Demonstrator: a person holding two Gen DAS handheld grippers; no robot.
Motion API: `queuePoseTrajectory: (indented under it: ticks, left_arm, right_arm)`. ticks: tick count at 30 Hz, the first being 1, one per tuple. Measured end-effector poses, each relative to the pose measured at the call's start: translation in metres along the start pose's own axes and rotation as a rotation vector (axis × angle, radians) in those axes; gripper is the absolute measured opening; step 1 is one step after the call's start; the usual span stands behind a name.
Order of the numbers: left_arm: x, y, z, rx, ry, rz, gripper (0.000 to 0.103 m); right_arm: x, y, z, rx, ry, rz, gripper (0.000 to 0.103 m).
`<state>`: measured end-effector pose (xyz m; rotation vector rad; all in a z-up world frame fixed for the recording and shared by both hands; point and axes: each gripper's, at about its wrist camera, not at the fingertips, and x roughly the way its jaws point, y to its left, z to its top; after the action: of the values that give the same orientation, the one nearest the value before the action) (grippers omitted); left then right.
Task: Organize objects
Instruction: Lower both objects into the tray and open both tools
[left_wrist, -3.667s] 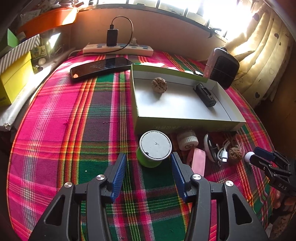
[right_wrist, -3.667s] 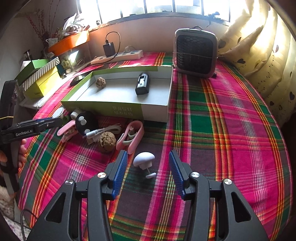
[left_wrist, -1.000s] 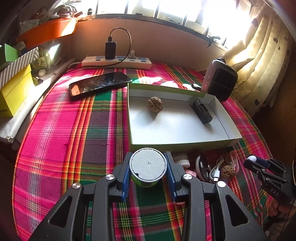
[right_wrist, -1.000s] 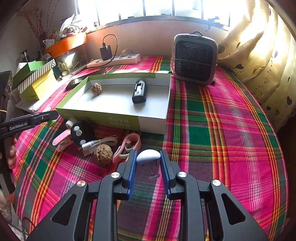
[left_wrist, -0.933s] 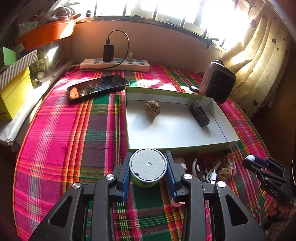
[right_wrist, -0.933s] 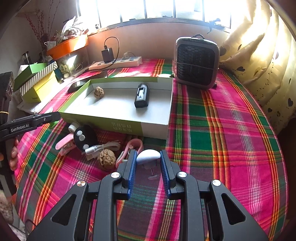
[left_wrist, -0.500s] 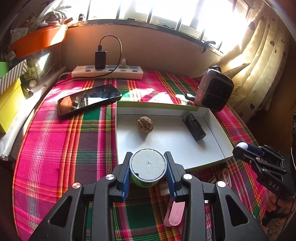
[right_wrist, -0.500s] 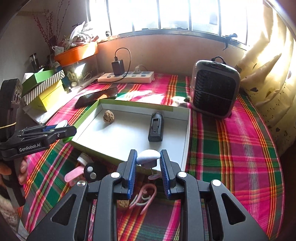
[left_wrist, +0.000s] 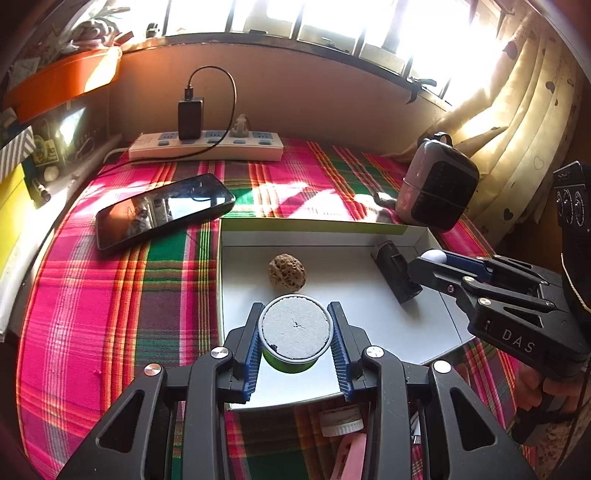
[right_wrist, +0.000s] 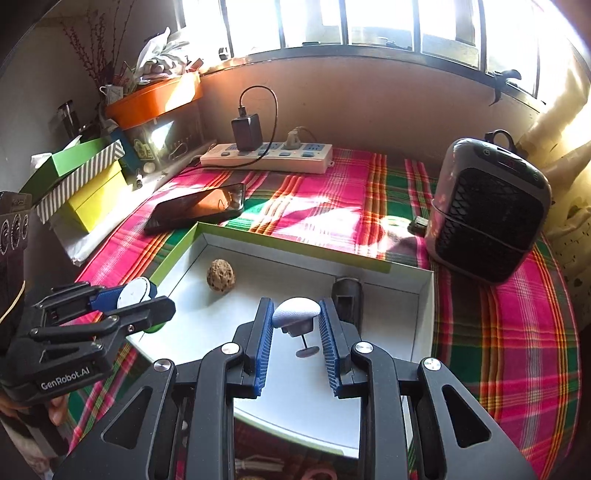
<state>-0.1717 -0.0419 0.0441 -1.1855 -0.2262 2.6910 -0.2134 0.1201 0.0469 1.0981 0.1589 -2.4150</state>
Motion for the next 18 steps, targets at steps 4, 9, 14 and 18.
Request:
queuePoseTrajectory:
  ticks: [4,9,14,18]
  left_arm:
    - [0.01,0.003,0.003,-0.008,0.016,0.007,0.032]
    - [0.019,0.004,0.005,-0.002,0.024,0.016,0.032]
    - [0.028,0.005,0.008,0.001,0.027,0.029,0.032]
    - [0.033,0.006,0.008,-0.003,0.035,0.028,0.032]
  right_arm:
    - [0.02,0.002,0.011,-0.007,0.035,-0.003,0.026]
    - [0.04,0.006,0.019,-0.015,0.068,-0.001,0.026]
    - [0.054,0.01,0.025,-0.02,0.091,-0.003,0.026]
    - [0.062,0.013,0.028,-0.032,0.106,-0.009,0.026]
